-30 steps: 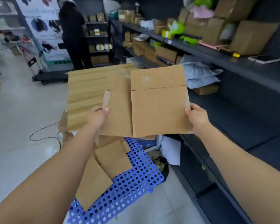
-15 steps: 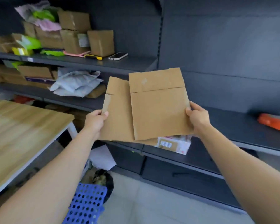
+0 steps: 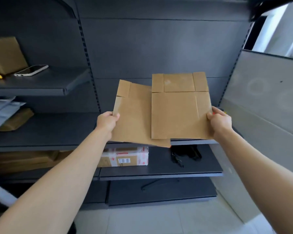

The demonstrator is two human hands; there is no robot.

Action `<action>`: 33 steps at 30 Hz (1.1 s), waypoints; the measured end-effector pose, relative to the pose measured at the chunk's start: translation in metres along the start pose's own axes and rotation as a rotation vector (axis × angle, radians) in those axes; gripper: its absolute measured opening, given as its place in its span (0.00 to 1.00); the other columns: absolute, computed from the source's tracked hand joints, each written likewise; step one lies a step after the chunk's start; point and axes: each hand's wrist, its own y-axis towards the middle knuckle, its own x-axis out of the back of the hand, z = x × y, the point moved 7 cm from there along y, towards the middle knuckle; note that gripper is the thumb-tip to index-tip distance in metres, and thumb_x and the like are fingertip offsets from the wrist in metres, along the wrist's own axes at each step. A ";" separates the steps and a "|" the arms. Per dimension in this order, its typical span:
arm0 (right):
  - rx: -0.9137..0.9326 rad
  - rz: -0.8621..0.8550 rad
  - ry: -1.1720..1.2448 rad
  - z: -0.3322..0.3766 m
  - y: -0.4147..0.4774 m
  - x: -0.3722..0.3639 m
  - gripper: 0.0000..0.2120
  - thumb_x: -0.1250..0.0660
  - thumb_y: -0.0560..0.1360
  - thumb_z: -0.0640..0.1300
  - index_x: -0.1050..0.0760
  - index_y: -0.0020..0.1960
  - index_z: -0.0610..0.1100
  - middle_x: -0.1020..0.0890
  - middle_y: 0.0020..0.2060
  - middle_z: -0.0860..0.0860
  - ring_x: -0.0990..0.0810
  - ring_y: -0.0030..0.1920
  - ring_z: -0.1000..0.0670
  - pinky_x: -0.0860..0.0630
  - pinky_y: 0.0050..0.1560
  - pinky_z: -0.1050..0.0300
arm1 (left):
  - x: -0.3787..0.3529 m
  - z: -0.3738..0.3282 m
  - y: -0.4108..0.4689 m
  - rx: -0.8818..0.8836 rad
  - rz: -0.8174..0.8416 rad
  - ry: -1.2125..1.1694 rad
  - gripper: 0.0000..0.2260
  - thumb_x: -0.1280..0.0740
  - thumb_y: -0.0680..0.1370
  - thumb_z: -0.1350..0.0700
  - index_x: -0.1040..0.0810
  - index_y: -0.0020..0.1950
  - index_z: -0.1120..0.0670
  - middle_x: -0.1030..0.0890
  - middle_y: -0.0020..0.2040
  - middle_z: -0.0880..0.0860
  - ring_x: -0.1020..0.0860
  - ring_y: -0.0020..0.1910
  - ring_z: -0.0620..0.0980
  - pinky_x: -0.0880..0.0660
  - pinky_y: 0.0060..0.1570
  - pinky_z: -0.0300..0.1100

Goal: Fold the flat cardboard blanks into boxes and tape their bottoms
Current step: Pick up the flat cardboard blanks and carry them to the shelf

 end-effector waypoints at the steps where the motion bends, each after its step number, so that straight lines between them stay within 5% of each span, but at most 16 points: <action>1: -0.009 -0.018 0.005 -0.001 0.008 0.006 0.17 0.40 0.79 0.40 0.25 0.66 0.50 0.22 0.57 0.53 0.25 0.55 0.50 0.30 0.53 0.56 | -0.011 0.000 0.006 0.008 0.011 0.008 0.05 0.37 0.80 0.58 0.23 0.53 0.56 0.22 0.51 0.54 0.24 0.49 0.54 0.27 0.48 0.48; 11: -0.046 -0.177 0.021 -0.010 0.084 0.007 0.18 0.39 0.79 0.38 0.25 0.66 0.49 0.22 0.60 0.51 0.25 0.55 0.49 0.28 0.61 0.53 | -0.089 0.012 0.113 0.076 0.125 0.099 0.13 0.36 0.80 0.55 0.24 0.62 0.57 0.22 0.59 0.54 0.25 0.58 0.56 0.28 0.61 0.53; 24: -0.182 -0.324 -0.058 -0.059 0.144 0.002 0.19 0.39 0.79 0.38 0.26 0.68 0.48 0.24 0.64 0.49 0.27 0.54 0.49 0.32 0.55 0.59 | -0.154 0.057 0.192 0.194 0.199 0.207 0.18 0.37 0.80 0.56 0.31 0.70 0.57 0.26 0.64 0.54 0.28 0.59 0.54 0.33 0.51 0.45; 29: -0.235 -0.295 -0.103 -0.075 0.170 -0.001 0.19 0.39 0.79 0.38 0.27 0.68 0.49 0.24 0.64 0.48 0.26 0.57 0.48 0.32 0.55 0.58 | -0.172 0.079 0.205 0.249 0.185 0.251 0.19 0.37 0.80 0.55 0.31 0.71 0.55 0.27 0.66 0.55 0.29 0.63 0.56 0.32 0.57 0.48; 33: -0.261 -0.235 -0.140 -0.084 0.195 -0.010 0.18 0.39 0.79 0.39 0.27 0.68 0.49 0.24 0.63 0.48 0.25 0.59 0.47 0.30 0.56 0.56 | -0.186 0.096 0.214 0.281 0.153 0.259 0.14 0.38 0.81 0.55 0.28 0.66 0.56 0.25 0.62 0.55 0.29 0.53 0.53 0.32 0.52 0.48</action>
